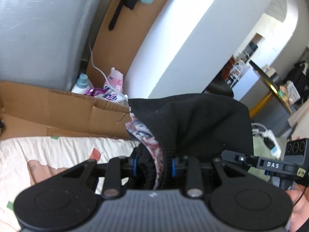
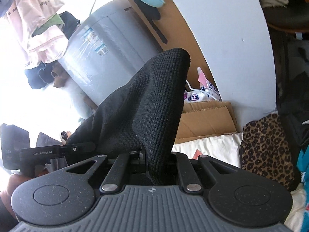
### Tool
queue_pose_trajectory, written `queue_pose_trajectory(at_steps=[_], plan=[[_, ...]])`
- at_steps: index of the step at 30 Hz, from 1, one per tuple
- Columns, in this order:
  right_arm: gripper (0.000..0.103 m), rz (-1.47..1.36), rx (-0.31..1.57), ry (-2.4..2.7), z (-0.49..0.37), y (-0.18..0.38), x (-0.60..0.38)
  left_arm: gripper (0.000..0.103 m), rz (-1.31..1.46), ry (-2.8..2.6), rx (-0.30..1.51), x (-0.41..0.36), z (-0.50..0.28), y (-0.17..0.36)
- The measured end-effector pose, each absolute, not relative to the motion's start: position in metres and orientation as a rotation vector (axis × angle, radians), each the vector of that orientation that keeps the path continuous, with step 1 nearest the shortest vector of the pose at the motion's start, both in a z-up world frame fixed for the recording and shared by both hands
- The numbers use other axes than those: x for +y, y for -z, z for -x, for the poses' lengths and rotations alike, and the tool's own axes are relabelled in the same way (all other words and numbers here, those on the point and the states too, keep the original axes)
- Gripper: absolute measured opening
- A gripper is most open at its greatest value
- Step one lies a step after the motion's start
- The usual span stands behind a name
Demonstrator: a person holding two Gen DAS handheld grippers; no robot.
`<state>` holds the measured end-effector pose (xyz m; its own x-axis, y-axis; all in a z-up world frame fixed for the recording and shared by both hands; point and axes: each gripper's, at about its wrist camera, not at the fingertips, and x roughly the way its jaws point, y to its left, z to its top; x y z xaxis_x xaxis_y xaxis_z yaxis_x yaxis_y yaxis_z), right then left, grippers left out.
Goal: Fold clothes
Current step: 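Raise the held shorts higher with both grippers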
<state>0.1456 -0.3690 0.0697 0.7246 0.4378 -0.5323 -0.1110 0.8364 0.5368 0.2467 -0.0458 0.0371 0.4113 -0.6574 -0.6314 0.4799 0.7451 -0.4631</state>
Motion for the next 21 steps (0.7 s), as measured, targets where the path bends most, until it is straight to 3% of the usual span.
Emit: queue_pose_trajectory(at_steps=[10, 21], plan=[[0.007, -0.398, 0.664, -0.286, -0.123, -0.175, -0.374, 0.032, 0.213, 0.728, 0.814, -0.049, -0.216, -0.111], [0.007, -0.376, 0.604, -0.255, -0.073, -0.235, -0.396, 0.032, 0.242, 0.771, 0.748, -0.062, -0.174, -0.151]])
